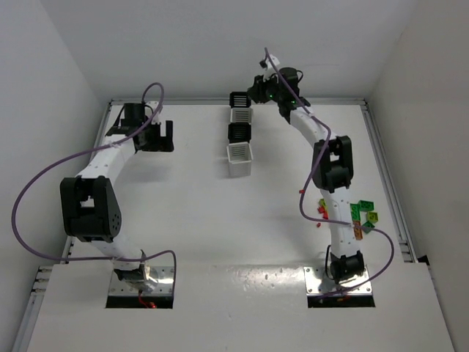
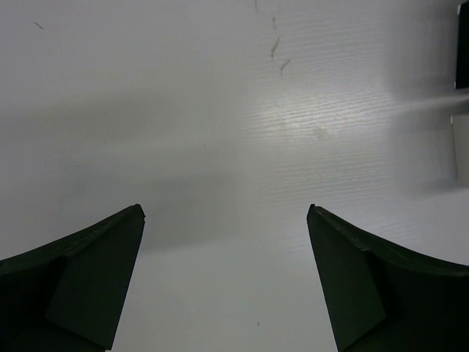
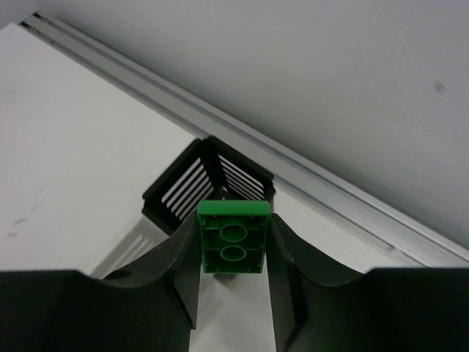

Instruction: Sort the legos into containers by color

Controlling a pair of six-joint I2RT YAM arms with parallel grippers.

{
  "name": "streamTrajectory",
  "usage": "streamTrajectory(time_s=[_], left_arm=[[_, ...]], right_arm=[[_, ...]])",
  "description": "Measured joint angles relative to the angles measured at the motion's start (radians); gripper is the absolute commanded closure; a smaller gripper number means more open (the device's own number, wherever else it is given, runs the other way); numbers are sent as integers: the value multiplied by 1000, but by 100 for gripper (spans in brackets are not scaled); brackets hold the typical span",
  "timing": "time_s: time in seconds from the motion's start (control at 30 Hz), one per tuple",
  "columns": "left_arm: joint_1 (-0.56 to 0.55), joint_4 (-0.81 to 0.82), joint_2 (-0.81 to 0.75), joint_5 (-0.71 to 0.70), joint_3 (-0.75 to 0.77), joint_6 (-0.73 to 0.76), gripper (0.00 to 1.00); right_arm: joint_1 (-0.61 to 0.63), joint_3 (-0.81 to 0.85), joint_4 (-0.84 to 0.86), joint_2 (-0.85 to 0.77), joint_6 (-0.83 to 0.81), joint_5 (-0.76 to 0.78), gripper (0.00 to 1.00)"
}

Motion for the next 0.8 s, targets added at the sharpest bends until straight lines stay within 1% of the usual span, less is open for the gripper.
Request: streamTrajectory(time_s=[0.17, 0.4, 0.5, 0.53, 0.6, 0.63, 0.7, 0.73, 0.8], left_arm=[[18, 8, -17, -2, 0, -8, 0], [26, 10, -18, -2, 0, -11, 0], [32, 10, -18, -1, 0, -13, 0], [36, 10, -18, -1, 0, -15, 0], [40, 10, -18, 0, 0, -19, 0], [42, 10, -18, 1, 0, -21, 0], [44, 10, -18, 2, 0, -23, 0], [44, 10, -18, 2, 0, -24, 0], [44, 10, -18, 2, 0, -25, 0]], right_arm=[[45, 108, 90, 143, 52, 21, 100], [83, 111, 148, 168, 57, 69, 100], [93, 118, 165, 174, 49, 94, 91], [94, 121, 169, 176, 46, 101, 85], [95, 127, 171, 181, 41, 113, 72], [94, 129, 169, 182, 39, 119, 62], [94, 139, 169, 187, 38, 127, 54], [94, 142, 169, 188, 37, 131, 46], [94, 143, 169, 188, 32, 140, 42]])
